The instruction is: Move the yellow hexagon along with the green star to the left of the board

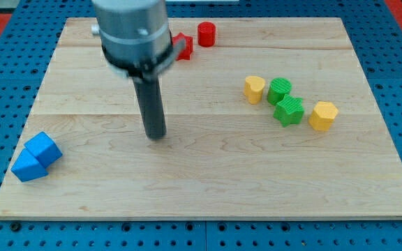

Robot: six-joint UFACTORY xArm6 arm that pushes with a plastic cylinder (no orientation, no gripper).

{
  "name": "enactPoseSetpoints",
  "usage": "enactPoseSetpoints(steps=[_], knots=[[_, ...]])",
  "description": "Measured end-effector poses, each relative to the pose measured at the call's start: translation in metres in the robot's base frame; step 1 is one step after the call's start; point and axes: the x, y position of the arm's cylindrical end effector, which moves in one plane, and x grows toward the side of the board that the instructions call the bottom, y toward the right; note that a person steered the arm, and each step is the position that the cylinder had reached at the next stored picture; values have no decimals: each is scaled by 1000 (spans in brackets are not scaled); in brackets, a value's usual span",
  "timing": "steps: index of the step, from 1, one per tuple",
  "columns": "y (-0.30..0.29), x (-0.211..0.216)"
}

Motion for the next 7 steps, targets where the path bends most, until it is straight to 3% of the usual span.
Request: enactPoseSetpoints(steps=[1,2,3,4,5,6,7], knots=[[85,29],[158,28],[250,3],[304,-43],[245,-61],[150,-80],[131,-106]])
